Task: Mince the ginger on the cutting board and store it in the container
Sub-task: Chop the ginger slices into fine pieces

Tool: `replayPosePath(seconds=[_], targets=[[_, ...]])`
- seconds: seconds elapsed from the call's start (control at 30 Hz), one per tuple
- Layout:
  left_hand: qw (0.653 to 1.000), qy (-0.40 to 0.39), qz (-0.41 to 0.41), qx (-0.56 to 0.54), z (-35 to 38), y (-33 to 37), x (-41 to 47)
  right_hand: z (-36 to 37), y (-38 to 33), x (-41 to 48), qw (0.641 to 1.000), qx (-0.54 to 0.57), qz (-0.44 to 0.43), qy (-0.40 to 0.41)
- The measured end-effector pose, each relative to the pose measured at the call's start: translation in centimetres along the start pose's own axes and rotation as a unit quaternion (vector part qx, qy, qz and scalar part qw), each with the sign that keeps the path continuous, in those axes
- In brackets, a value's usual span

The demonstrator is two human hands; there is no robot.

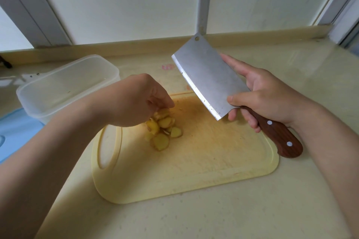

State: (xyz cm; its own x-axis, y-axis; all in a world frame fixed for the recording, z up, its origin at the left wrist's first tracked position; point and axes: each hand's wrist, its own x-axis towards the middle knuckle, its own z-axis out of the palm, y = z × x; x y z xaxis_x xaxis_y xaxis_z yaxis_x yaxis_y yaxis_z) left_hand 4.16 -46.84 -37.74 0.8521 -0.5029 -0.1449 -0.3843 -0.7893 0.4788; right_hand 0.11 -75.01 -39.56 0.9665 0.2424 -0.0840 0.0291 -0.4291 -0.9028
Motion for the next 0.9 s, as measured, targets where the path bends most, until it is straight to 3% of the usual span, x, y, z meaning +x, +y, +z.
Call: replayPosePath(seconds=[0.4, 0.7, 0.9], targets=[[0.998, 0.06, -0.02, 0.008, 0.19, 0.09, 0.15, 0.35, -0.21, -0.24, 1.0, 0.005, -0.003, -0.002], [0.991, 0.134, 0.019, 0.023, 0.59, -0.2, 0.38, 0.31, -0.18, -0.27, 1.0, 0.007, -0.012, -0.002], [0.957, 0.207, 0.201, -0.018, 0.88, 0.43, -0.11, 0.11, 0.02, -0.21, 1.0, 0.004, -0.005, 0.005]])
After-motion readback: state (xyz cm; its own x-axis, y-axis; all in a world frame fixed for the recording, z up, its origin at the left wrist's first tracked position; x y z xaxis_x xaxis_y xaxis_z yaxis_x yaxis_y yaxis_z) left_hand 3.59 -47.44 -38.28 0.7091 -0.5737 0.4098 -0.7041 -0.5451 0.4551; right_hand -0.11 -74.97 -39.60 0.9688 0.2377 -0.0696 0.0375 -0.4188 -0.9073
